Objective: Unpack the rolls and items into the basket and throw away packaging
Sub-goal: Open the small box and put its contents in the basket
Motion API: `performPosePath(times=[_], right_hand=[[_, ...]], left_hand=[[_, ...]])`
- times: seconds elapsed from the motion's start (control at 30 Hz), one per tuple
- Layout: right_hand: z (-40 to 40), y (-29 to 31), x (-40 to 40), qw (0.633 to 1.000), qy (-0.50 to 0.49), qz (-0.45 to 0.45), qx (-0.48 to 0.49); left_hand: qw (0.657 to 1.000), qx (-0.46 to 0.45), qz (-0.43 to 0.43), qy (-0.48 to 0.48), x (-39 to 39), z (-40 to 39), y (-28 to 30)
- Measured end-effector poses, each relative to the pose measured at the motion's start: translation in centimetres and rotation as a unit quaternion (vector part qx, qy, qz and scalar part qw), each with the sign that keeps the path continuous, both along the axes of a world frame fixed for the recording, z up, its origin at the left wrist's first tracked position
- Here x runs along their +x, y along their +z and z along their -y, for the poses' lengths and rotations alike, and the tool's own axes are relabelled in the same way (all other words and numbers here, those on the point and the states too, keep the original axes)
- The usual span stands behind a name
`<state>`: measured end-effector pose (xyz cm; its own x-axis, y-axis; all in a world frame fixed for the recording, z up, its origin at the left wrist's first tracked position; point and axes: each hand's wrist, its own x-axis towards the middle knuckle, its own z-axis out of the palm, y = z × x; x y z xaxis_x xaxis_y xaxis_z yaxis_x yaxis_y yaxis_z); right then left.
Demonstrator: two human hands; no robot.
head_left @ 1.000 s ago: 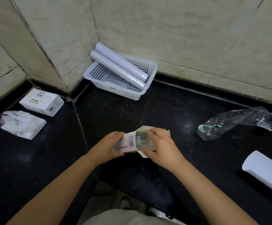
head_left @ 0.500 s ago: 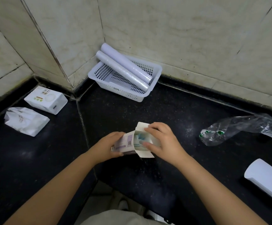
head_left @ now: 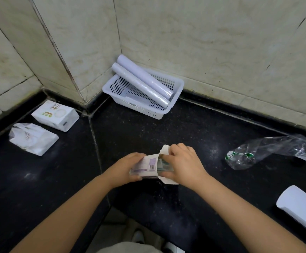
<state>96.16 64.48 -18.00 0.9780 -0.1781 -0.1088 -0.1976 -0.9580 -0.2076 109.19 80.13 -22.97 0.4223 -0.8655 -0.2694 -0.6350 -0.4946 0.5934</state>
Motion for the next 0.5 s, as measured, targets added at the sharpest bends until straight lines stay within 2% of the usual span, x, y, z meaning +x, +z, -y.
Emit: performPosePath(times=[0.17,0.37,0.5], right_hand=[[-0.5,-1.2,-0.2,0.997,-0.071,-0.036,0.002],[-0.6,-2.7,-0.2,0.988,-0.125,0.010,0.086],[-0.2,-2.7,-0.9,0.984,-0.115,0.046,0.126]], left_hand=[[1.000,0.005,0.014,-0.004,-0.3,-0.1,-0.1],[1.000,0.003,0.021,-0.005,-0.7,-0.2,0.3],[0.999,0.013,0.035,-0.016,-0.7,-0.1,0.6]])
